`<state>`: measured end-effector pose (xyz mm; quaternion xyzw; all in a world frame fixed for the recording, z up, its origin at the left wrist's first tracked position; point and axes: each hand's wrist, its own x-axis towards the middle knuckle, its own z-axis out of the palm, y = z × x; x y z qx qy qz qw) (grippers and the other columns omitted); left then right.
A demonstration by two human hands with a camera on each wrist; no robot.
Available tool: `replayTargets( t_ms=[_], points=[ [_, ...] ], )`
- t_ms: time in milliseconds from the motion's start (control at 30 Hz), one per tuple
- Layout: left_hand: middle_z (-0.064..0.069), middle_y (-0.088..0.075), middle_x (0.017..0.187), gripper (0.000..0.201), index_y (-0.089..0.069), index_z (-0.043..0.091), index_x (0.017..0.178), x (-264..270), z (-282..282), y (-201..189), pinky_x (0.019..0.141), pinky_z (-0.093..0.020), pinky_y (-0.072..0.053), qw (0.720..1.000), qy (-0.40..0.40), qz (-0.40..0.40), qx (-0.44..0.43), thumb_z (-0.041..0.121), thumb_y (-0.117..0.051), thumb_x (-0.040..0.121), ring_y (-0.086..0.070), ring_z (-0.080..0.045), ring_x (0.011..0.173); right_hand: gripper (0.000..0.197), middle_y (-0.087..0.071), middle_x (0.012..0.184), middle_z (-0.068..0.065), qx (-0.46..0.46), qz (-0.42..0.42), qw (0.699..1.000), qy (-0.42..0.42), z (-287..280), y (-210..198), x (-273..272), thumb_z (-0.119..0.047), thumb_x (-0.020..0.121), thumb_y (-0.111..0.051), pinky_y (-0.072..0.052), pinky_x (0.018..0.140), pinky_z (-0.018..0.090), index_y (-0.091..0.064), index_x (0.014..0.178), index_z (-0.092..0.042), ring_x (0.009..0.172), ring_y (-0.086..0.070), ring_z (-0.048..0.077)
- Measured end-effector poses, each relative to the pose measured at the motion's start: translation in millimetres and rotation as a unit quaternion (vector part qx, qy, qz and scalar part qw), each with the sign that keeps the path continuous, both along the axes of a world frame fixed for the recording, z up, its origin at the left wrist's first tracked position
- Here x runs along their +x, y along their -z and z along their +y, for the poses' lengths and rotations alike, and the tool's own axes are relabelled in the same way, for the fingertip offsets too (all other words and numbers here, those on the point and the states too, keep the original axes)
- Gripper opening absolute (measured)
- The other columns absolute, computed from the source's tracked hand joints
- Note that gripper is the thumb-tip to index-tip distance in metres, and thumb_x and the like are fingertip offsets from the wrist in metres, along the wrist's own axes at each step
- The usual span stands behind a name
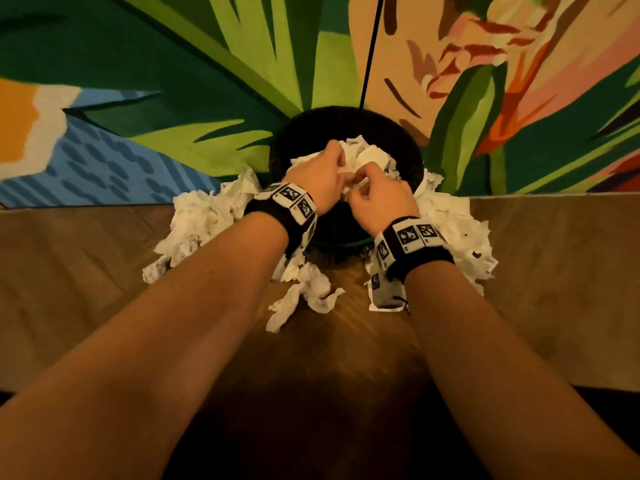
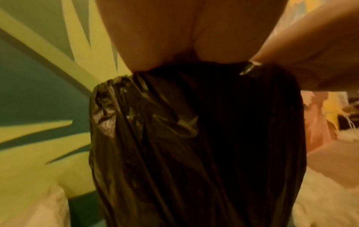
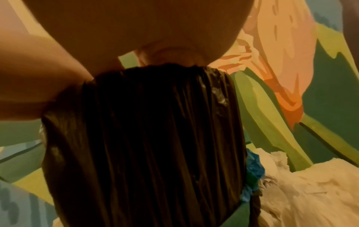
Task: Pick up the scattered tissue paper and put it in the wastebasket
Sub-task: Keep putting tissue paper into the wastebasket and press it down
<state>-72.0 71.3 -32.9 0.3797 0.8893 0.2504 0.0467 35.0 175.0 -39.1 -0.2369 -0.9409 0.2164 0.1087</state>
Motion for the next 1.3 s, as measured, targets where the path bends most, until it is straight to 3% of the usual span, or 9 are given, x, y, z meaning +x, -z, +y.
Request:
replayTargets(
  t_ms=[167, 333, 567, 667, 833, 967, 1067, 1200, 1300],
  points=[
    [-0.012, -0.039, 0.127, 0.041, -0.065, 0.008, 0.113, -4, 0, 7, 0.093, -0.044, -0.042, 0.988, -0.05, 0.133, -0.055, 0.039, -0.039, 0.1, -0.042, -0.031, 0.116, 0.023, -0.053, 0.112, 0.005, -0.002, 0.03, 1.0, -0.005, 5, 2, -3, -0.031, 0.086, -0.054, -0.044, 0.091, 0.035, -0.071, 0.1, -0.023, 0.105, -0.051, 0.03],
    [-0.012, -0.05, 0.125, 0.034, -0.064, 0.018, 0.114, -4, -3, 5, 0.098, -0.048, -0.034, 0.984, -0.062, 0.133, -0.102, 0.037, -0.039, 0.099, -0.042, -0.034, 0.118, 0.021, -0.055, 0.103, 0.004, 0.043, 0.047, 0.998, -0.018, 3, 4, -2, -0.03, 0.086, -0.055, -0.035, 0.098, 0.037, -0.072, 0.096, -0.023, 0.107, -0.045, 0.028],
    [-0.008, -0.067, 0.093, 0.037, -0.059, 0.018, 0.084, -9, -6, -5, 0.079, -0.036, -0.04, 0.993, 0.005, 0.062, -0.1, 0.044, -0.038, 0.1, -0.059, -0.03, 0.089, 0.032, -0.053, 0.061, -0.001, 0.038, 0.051, 0.996, -0.055, 7, 3, 1, -0.043, 0.095, -0.039, -0.035, 0.063, 0.032, -0.055, 0.076, -0.023, 0.06, -0.048, 0.019],
    [-0.009, -0.06, 0.083, 0.053, -0.054, 0.014, 0.067, -4, -6, -3, 0.09, -0.042, -0.034, 0.979, 0.002, 0.084, -0.185, 0.044, -0.023, 0.097, -0.048, -0.026, 0.079, 0.038, -0.061, 0.065, 0.003, 0.164, -0.032, 0.98, -0.11, 6, 7, 1, -0.029, 0.097, -0.018, -0.038, 0.092, 0.04, -0.054, 0.097, -0.017, 0.067, -0.055, 0.029],
    [-0.003, -0.042, 0.067, 0.053, -0.046, 0.014, 0.062, 2, -9, -9, 0.102, -0.053, -0.025, 0.96, 0.024, 0.084, -0.265, 0.047, -0.017, 0.093, -0.042, -0.023, 0.084, 0.039, -0.039, 0.047, -0.006, 0.148, -0.049, 0.982, -0.104, 7, 5, 0, -0.025, 0.098, -0.021, -0.016, 0.117, 0.048, -0.03, 0.061, -0.018, 0.081, -0.061, 0.031],
    [-0.002, -0.05, 0.071, 0.049, -0.053, 0.016, 0.063, 5, -26, -12, 0.094, -0.046, -0.031, 0.981, -0.003, 0.147, -0.124, 0.042, -0.023, 0.093, -0.035, -0.021, 0.088, 0.05, -0.06, 0.064, -0.002, 0.135, -0.05, 0.986, -0.084, 2, 1, 5, -0.04, 0.092, -0.011, -0.017, 0.116, 0.046, -0.046, 0.062, -0.02, 0.096, -0.056, 0.026],
    [0.006, -0.05, 0.069, 0.042, -0.05, 0.024, 0.062, -2, -47, -15, 0.082, -0.039, -0.032, 0.987, -0.067, 0.106, 0.103, 0.039, -0.027, 0.093, -0.04, -0.022, 0.086, 0.049, -0.068, 0.085, -0.007, -0.006, 0.11, 0.992, -0.057, 1, 1, 12, -0.043, 0.09, -0.021, -0.031, 0.103, 0.039, -0.067, 0.08, -0.029, 0.098, -0.052, 0.019],
    [-0.001, -0.045, 0.062, 0.04, -0.05, 0.007, 0.068, -25, -75, -3, 0.064, -0.038, -0.033, 0.936, -0.189, 0.023, 0.297, 0.029, -0.034, 0.097, -0.046, -0.027, 0.071, 0.034, -0.068, 0.092, -0.009, -0.176, 0.332, 0.926, 0.034, 4, -12, 12, -0.029, 0.097, -0.036, -0.04, 0.084, 0.027, -0.069, 0.087, -0.027, 0.1, -0.055, 0.015],
    [0.0, -0.038, 0.059, 0.041, -0.039, 0.013, 0.064, -26, -91, 23, 0.053, -0.033, -0.023, 0.913, -0.275, -0.043, 0.297, 0.031, -0.032, 0.101, -0.034, -0.014, 0.055, 0.027, -0.056, 0.079, -0.006, -0.25, 0.382, 0.878, 0.142, 21, -16, 13, -0.017, 0.099, -0.038, -0.041, 0.071, 0.014, -0.055, 0.078, -0.022, 0.076, -0.054, 0.004]
  ],
)
